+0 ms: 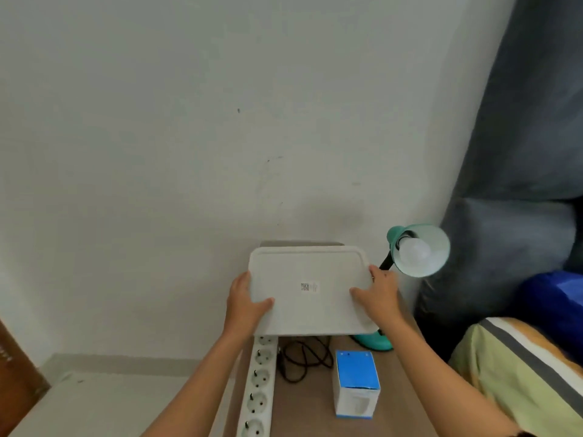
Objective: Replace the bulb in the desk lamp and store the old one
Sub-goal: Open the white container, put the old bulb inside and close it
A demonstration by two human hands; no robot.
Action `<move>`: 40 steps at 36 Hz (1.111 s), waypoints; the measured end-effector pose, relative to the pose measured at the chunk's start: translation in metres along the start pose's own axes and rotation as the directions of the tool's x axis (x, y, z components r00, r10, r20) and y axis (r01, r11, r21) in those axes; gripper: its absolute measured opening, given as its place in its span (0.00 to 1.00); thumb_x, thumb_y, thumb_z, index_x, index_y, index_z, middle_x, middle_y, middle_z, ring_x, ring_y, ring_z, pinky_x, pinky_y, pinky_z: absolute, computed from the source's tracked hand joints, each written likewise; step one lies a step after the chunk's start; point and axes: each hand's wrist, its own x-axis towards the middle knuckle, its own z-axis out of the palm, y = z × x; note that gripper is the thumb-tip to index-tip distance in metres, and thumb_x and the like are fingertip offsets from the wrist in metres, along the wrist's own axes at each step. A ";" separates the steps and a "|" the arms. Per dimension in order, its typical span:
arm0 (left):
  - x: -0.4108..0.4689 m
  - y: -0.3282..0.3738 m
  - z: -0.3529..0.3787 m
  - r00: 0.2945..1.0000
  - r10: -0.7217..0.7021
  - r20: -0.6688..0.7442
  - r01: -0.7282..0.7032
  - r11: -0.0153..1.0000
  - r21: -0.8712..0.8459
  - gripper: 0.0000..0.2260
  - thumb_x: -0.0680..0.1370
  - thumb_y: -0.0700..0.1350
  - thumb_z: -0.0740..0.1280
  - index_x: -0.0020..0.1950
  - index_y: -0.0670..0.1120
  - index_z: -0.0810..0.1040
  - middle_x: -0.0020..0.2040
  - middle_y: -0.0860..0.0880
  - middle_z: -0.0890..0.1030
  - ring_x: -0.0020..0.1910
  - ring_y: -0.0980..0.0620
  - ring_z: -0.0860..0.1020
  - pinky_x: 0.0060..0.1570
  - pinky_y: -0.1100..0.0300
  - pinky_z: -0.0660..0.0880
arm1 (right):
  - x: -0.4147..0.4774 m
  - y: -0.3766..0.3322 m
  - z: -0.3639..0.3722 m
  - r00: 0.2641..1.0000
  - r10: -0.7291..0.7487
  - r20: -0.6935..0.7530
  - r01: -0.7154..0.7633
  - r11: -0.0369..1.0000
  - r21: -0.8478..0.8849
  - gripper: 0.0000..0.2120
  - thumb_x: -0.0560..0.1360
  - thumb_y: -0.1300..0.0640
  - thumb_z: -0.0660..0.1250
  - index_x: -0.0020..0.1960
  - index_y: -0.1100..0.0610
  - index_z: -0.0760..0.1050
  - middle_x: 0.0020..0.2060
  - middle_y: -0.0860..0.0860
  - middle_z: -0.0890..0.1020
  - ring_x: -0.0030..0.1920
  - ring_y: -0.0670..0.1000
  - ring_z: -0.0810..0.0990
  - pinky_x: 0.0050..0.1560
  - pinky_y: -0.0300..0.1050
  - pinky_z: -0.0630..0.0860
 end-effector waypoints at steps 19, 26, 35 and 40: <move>0.114 -0.031 0.038 0.996 -0.083 0.015 0.083 0.996 0.044 0.29 0.75 0.46 0.68 0.73 0.42 0.61 0.71 0.46 0.65 0.69 0.48 0.66 0.62 0.61 0.62 | 0.112 0.018 0.062 0.999 0.034 0.020 -0.034 0.999 0.039 0.33 0.73 0.50 0.69 0.72 0.63 0.62 0.69 0.59 0.69 0.69 0.57 0.67 0.69 0.48 0.65; 0.132 -0.035 0.045 0.996 -0.093 -0.005 0.093 0.995 -0.021 0.27 0.76 0.44 0.67 0.72 0.43 0.62 0.71 0.46 0.65 0.69 0.48 0.66 0.66 0.57 0.63 | 0.128 0.021 0.072 0.999 0.027 -0.037 -0.024 0.997 0.070 0.32 0.73 0.51 0.68 0.72 0.62 0.63 0.69 0.58 0.69 0.70 0.56 0.67 0.70 0.49 0.64; 0.146 -0.038 0.049 0.993 -0.115 -0.009 0.114 0.993 -0.029 0.28 0.75 0.45 0.68 0.73 0.43 0.62 0.72 0.46 0.65 0.70 0.48 0.66 0.67 0.56 0.63 | 0.137 0.020 0.075 0.998 0.039 -0.055 -0.034 0.995 0.097 0.31 0.73 0.51 0.68 0.72 0.61 0.63 0.69 0.57 0.69 0.70 0.55 0.67 0.69 0.48 0.64; 0.151 -0.041 0.051 0.993 -0.114 0.009 0.114 0.993 -0.008 0.29 0.75 0.46 0.68 0.73 0.43 0.60 0.72 0.46 0.64 0.69 0.48 0.65 0.64 0.59 0.62 | 0.138 0.023 0.077 0.997 0.046 -0.057 -0.040 0.993 0.111 0.31 0.73 0.51 0.68 0.72 0.61 0.64 0.68 0.57 0.69 0.69 0.55 0.68 0.67 0.46 0.66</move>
